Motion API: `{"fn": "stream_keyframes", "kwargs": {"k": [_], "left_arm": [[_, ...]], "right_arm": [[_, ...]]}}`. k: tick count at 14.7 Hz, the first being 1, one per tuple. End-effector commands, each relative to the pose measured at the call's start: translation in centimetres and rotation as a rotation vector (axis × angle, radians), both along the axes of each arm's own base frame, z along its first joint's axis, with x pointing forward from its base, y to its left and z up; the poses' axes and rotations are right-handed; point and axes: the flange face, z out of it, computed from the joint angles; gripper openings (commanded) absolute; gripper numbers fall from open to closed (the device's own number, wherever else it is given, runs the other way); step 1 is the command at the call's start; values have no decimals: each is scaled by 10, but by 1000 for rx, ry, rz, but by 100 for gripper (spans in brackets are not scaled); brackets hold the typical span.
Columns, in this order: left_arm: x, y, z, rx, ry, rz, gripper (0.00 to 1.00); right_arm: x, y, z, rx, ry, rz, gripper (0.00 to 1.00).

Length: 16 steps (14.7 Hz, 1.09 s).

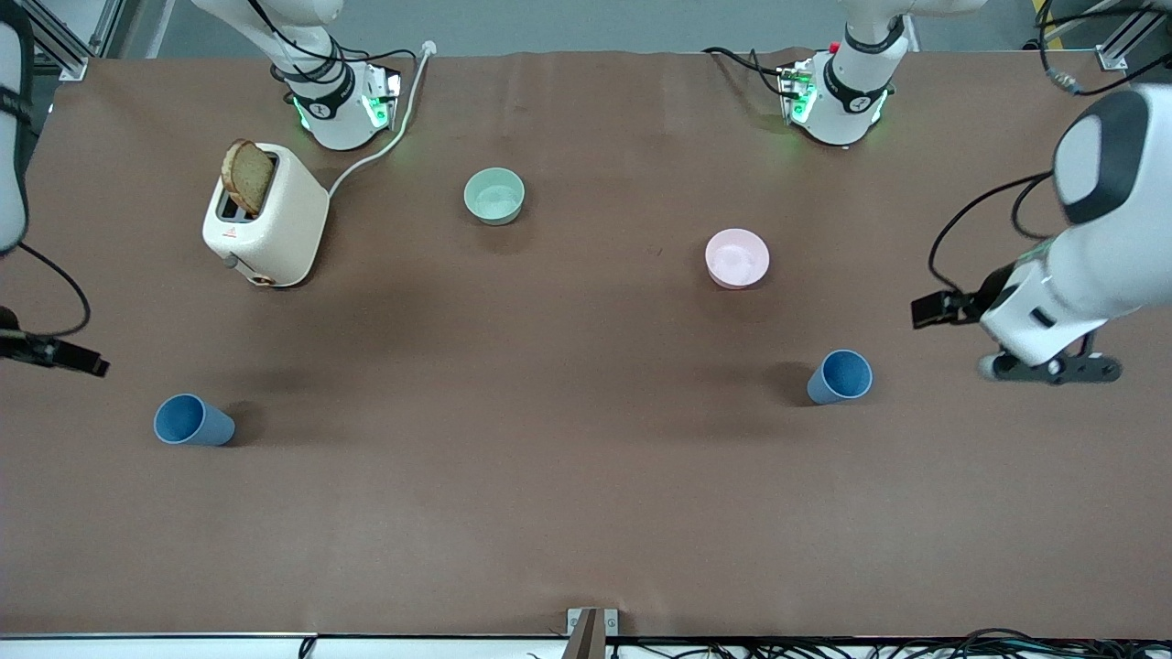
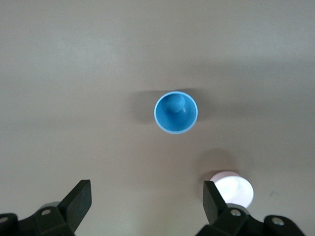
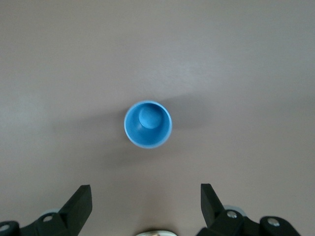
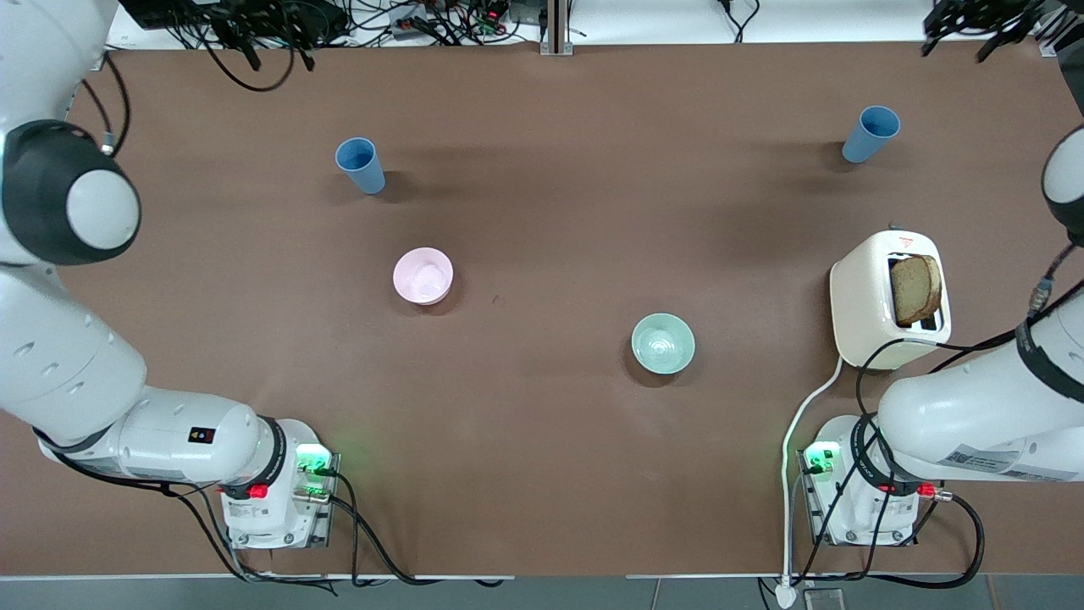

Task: Stack blue cups with both arms
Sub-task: 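Reach the right gripper to one blue cup while the left gripper reaches the other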

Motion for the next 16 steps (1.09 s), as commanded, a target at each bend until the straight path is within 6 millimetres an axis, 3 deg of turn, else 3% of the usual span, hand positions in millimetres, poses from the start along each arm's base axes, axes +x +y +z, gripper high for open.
{"fn": "stream_keyframes", "kwargs": {"k": [1, 5, 7, 8, 11, 12, 14, 16], "left_arm": [[4, -2, -44, -14, -26, -18, 100], [-2, -10, -103, -19, -89, -27, 100], [-7, -8, -145, -16, -66, -24, 100], [-9, -7, -161, -14, -63, -22, 100], [-15, -4, -190, -14, -65, -18, 100], [-16, -4, -196, -13, -56, -18, 100], [-15, -1, -207, -11, -41, -13, 100], [-12, -3, -209, -9, -42, -19, 86]], "right_arm": [[14, -20, -45, 44, -21, 35, 97], [12, -22, -114, 21, -62, 45, 95], [10, -25, -149, 3, -92, 37, 94], [8, -27, -164, -3, -98, 33, 89], [0, -20, -188, -9, -106, 37, 77], [-1, -20, -195, -11, -106, 36, 71], [-3, -22, -209, -7, -88, 33, 37], [-2, -24, -208, -1, -93, 20, 11]]}}
